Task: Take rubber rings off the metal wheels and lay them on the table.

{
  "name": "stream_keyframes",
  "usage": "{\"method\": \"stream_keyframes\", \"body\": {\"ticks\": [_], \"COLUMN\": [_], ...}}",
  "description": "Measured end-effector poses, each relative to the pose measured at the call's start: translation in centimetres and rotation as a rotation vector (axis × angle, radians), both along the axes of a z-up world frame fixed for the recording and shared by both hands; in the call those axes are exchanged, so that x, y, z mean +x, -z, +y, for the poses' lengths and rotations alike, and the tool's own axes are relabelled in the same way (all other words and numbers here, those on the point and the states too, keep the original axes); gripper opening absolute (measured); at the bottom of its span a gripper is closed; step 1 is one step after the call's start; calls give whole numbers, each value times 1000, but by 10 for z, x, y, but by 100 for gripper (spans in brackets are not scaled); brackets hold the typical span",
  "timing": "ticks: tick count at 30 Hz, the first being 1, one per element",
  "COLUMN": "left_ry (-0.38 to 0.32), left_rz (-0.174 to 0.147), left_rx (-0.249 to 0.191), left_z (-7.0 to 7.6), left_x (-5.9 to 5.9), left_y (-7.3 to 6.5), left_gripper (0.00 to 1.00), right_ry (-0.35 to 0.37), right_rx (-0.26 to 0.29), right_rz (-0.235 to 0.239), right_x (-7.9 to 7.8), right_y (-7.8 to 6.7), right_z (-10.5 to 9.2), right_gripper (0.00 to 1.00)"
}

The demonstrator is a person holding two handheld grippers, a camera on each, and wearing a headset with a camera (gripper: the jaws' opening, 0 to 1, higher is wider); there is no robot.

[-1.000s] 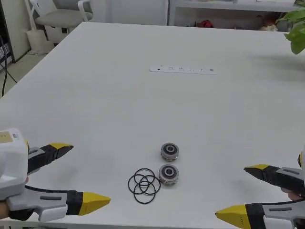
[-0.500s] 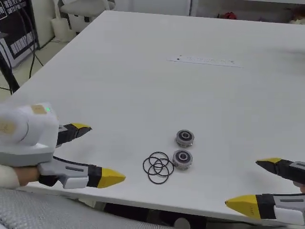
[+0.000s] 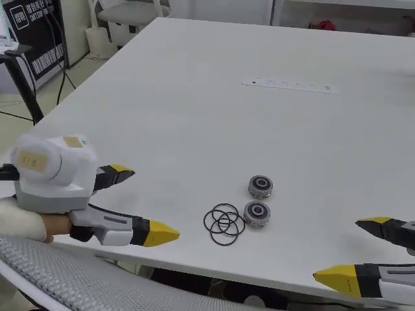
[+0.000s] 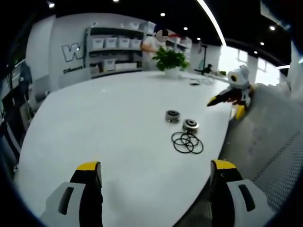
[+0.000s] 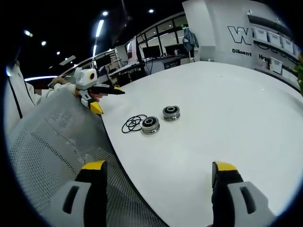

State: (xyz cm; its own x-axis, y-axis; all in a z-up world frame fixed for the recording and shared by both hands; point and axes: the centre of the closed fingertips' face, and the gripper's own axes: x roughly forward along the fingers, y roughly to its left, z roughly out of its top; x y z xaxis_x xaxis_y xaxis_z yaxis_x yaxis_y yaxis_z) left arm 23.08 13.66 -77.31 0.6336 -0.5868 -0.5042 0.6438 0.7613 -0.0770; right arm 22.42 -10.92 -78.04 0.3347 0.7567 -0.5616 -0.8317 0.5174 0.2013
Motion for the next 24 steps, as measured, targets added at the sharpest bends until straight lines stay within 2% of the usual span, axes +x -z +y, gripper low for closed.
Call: {"method": "stream_keyframes", "body": {"ticks": [9,17,24], "left_ry": [1,-15,-6], "left_rz": [-1,-3,3], "left_rx": [-7,-31,-24], "left_z": [-1,-1,-3], "left_x": [0,0,-3], "left_y": [0,-2,-1], "left_gripper": [97,96,96], "right_ry": [11,10,22], "right_rx": [-10,-23,-6], "right_rz": [-4,-6,-1], "right_x": [2,1,1], "right_y": [1,3,3], "right_z": [-3,-5,-5], "right_gripper": [88,87,87]}}
